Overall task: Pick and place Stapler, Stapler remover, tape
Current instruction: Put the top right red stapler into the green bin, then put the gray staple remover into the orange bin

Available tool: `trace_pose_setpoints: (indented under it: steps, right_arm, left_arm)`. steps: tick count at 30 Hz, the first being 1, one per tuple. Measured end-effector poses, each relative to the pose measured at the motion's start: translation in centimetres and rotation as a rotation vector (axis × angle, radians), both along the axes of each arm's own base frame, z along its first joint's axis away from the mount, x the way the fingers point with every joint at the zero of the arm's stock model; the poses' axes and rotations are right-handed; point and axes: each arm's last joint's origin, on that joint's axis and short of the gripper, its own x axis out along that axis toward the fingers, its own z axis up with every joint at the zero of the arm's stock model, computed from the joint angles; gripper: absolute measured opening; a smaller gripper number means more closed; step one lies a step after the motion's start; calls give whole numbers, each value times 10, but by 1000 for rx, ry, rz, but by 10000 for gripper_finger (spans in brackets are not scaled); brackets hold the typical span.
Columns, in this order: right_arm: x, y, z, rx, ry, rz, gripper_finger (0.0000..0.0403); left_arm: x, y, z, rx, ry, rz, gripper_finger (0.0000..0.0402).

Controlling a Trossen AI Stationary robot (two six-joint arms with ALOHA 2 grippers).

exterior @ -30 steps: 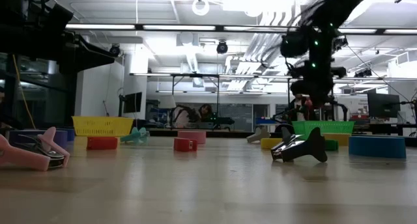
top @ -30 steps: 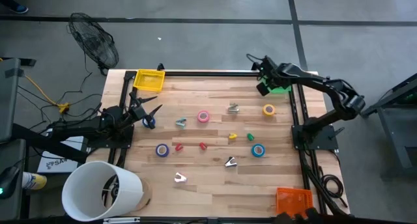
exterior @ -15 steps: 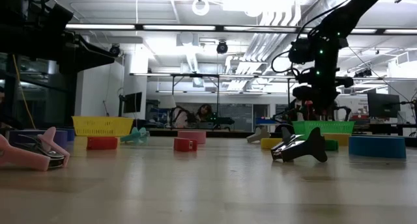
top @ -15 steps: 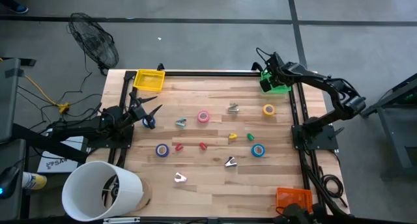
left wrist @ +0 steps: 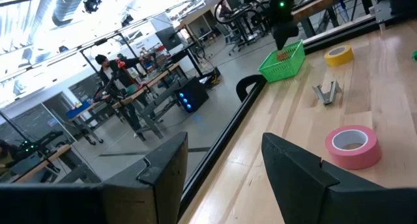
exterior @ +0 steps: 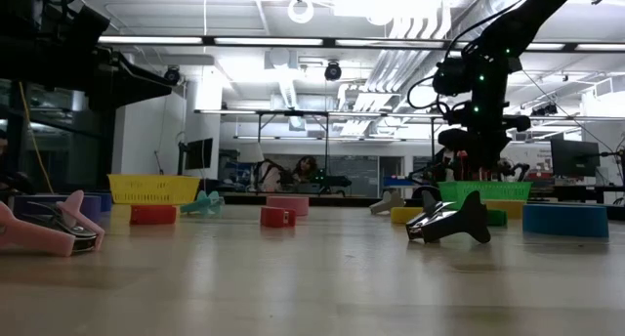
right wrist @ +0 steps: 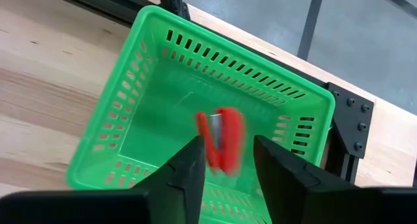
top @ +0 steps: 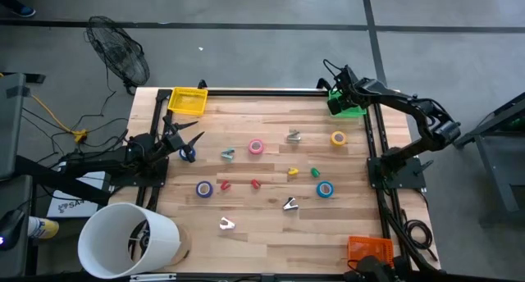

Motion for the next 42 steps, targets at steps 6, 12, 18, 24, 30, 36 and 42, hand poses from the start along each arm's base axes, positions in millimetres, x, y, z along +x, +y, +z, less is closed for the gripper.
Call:
trace_pose_setpoints:
  steps: [6,12,18,24,30,36,42]
  right_arm:
    - [0,0,0,-2,-2,0,162]
    - [2,-2,2,-34,-8,30,184]
    - [20,1,7,-21,-144,256,181]
    - [52,16,12,-32,-266,567,170]
    - [82,47,12,-39,-222,920,162]
    - [107,78,11,-106,-112,1148,172]
    - [128,99,-3,-114,-59,1231,216]
  left_arm:
    - [0,0,0,0,0,0,193]
    - [0,0,0,0,0,0,193]
    - [0,0,0,0,0,0,193]
    - [0,0,0,0,0,0,193]
    - [0,0,0,0,0,0,193]
    - [0,0,0,0,0,0,193]
    - [0,0,0,0,0,0,193]
